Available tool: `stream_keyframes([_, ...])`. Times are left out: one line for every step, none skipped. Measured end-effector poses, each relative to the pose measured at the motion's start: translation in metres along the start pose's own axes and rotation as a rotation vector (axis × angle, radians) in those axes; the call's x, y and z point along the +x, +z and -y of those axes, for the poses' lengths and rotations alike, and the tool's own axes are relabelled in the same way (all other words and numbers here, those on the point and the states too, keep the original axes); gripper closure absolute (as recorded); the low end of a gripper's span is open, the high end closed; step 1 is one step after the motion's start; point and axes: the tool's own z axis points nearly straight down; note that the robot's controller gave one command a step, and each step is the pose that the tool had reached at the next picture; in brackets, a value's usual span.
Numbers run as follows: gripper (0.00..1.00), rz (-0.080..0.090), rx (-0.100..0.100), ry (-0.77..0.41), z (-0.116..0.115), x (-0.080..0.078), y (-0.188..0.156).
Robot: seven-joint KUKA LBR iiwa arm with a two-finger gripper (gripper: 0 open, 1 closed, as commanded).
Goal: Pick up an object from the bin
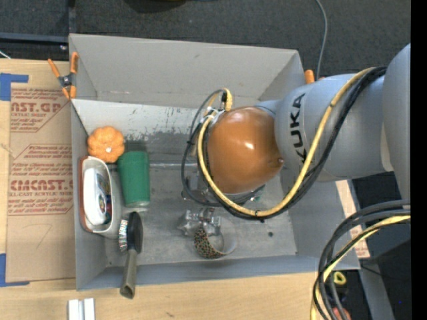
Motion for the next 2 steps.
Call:
stream_keyframes([1.00, 0.004, 0.008, 0.000, 0.002, -0.001, -0.025])
stream_keyframes([1.00, 0.004, 0.006, 0.001, 0.001, -0.001, -0.040])
